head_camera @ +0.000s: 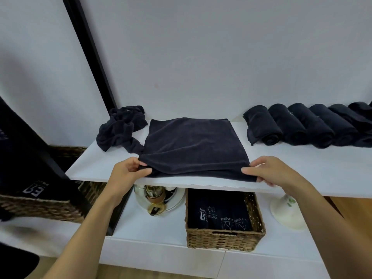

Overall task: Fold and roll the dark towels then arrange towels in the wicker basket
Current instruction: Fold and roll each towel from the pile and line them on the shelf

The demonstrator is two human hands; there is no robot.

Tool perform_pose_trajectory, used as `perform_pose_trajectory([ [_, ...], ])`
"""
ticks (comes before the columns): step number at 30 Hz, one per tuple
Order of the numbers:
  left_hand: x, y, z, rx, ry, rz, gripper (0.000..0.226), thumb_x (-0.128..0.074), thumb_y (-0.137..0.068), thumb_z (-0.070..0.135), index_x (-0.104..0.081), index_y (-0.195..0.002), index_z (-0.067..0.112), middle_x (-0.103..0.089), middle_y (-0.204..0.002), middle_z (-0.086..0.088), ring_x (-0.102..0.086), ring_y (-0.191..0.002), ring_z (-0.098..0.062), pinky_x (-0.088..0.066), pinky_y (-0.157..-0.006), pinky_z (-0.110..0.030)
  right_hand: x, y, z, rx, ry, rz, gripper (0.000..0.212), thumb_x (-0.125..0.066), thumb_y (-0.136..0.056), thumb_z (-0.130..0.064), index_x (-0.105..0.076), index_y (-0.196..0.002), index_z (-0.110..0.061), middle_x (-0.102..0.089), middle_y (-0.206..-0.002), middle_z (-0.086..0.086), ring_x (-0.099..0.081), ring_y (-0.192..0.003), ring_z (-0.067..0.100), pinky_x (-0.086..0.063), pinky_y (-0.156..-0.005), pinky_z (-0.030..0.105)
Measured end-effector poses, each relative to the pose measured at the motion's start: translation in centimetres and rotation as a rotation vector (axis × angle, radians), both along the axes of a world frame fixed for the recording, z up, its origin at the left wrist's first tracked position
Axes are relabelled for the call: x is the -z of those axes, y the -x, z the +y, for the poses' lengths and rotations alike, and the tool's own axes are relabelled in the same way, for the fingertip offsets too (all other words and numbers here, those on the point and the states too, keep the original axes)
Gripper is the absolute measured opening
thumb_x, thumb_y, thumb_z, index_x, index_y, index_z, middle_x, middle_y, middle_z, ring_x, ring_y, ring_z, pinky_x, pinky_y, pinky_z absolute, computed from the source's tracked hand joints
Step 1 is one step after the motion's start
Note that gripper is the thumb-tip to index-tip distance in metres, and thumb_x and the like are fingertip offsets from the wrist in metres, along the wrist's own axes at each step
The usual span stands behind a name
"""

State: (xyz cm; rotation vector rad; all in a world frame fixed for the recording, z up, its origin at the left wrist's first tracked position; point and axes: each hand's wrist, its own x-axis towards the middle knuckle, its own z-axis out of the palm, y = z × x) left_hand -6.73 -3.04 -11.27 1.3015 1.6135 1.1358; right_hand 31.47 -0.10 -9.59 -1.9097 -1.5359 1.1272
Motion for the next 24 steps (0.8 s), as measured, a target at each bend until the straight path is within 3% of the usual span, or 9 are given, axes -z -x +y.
perform_pose_trajectory([
  [2, -0.2, 0.5, -0.3, -0.022, 0.041, 0.0, 0.03, -0.079, -0.077, 0.007, -0.065, -0.102, 0.014, -0.07, -0.094, -0.013, -0.067, -0.089, -0.021, -0.048, -0.08, -0.027, -0.1, 0.0, -0.2, -0.016, -0.013, 0.043, 0.032, -0.079, -0.079, -0.024, -0.061, -0.105, -0.022, -0.068, -0.088, 0.007, -0.059, -0.068, 0.014, -0.039, -0.059, 0.025],
  [4, -0.6, 1.0, -0.6, -0.077, 0.053, -0.035, 0.041, -0.079, -0.077, 0.008, -0.062, -0.112, 0.02, -0.071, -0.092, -0.016, -0.067, -0.09, -0.024, -0.045, -0.088, -0.035, 0.0, -0.1, -0.2, 0.043, -0.114, 0.261, 0.039, -0.077, -0.08, -0.014, -0.061, -0.115, -0.019, -0.067, -0.086, 0.003, -0.06, -0.076, 0.014, -0.039, -0.065, 0.025],
  [7, -0.7, 1.9, -0.8, -0.116, 0.149, -0.141, 0.043, -0.079, -0.077, 0.01, -0.065, -0.116, 0.019, -0.071, -0.09, -0.008, -0.059, -0.081, -0.019, -0.044, -0.08, -0.033, -0.4, -0.8, -0.2, 0.183, -0.178, 0.45, 0.04, -0.075, -0.083, -0.014, -0.061, -0.119, -0.019, -0.066, -0.086, 0.004, -0.056, -0.077, 0.014, -0.039, -0.068, 0.027],
  [10, -0.1, 2.2, -1.6, -0.059, 0.237, -0.097, 0.018, -0.079, -0.078, 0.012, -0.074, -0.095, 0.008, -0.063, -0.071, -0.003, -0.047, -0.068, -0.015, -0.04, -0.065, -0.028, -0.1, -1.3, -0.8, 0.097, -0.047, 0.295, 0.027, -0.077, -0.08, -0.013, -0.068, -0.105, -0.011, -0.06, -0.068, 0.0, -0.04, -0.06, 0.014, -0.035, -0.057, 0.025],
  [12, 0.1, 1.9, -2.4, -0.041, 0.237, -0.029, 0.014, -0.078, -0.079, 0.015, -0.072, -0.078, 0.002, -0.055, -0.063, -0.001, -0.043, -0.064, -0.014, -0.038, -0.06, -0.025, 0.0, -1.6, -1.4, 0.045, -0.011, 0.167, 0.006, -0.076, -0.081, -0.012, -0.072, -0.079, -0.008, -0.052, -0.056, -0.003, -0.035, -0.058, 0.014, -0.03, -0.054, 0.025],
  [14, 0.2, 1.7, -3.4, 0.003, 0.203, 0.031, 0.021, -0.075, -0.083, 0.018, -0.068, -0.072, 0.001, -0.052, -0.066, -0.002, -0.042, -0.064, -0.013, -0.038, -0.06, -0.024, 0.1, -1.9, -1.7, 0.009, -0.023, 0.112, 0.024, -0.073, -0.084, -0.014, -0.062, -0.065, -0.005, -0.046, -0.057, 0.002, -0.034, -0.057, 0.014, -0.028, -0.054, 0.025],
  [18, 0.7, 1.8, -4.8, 0.05, 0.115, 0.025, 0.021, -0.07, -0.086, 0.017, -0.065, -0.077, 0.0, -0.057, -0.073, -0.001, -0.044, -0.067, -0.014, -0.04, -0.063, -0.026, 0.2, -2.2, -2.6, -0.071, -0.093, 0.156, 0.02, -0.067, -0.091, -0.024, -0.064, -0.086, -0.006, -0.05, -0.064, 0.0, -0.039, -0.052, 0.007, -0.032, -0.055, 0.023],
  [22, 0.8, 1.4, -5.7, 0.006, 0.06, -0.157, 0.026, -0.069, -0.086, 0.014, -0.061, -0.064, 0.002, -0.058, -0.073, -0.011, -0.038, -0.063, -0.02, -0.035, -0.06, -0.028, 0.3, -2.1, -3.5, -0.074, -0.165, 0.331, 0.019, -0.06, -0.096, -0.024, -0.057, -0.084, -0.009, -0.057, -0.068, 0.005, -0.049, -0.067, 0.015, -0.031, -0.056, 0.026],
  [24, -0.3, 1.1, -5.6, -0.008, 0.03, -0.218, 0.021, -0.068, -0.087, 0.014, -0.066, -0.069, 0.003, -0.057, -0.068, -0.014, -0.042, -0.065, -0.025, -0.037, -0.063, -0.031, -0.4, -1.8, -2.9, -0.038, -0.23, 0.379, 0.016, -0.057, -0.098, -0.021, -0.058, -0.088, -0.008, -0.064, -0.076, 0.01, -0.054, -0.068, 0.014, -0.032, -0.054, 0.027],
])
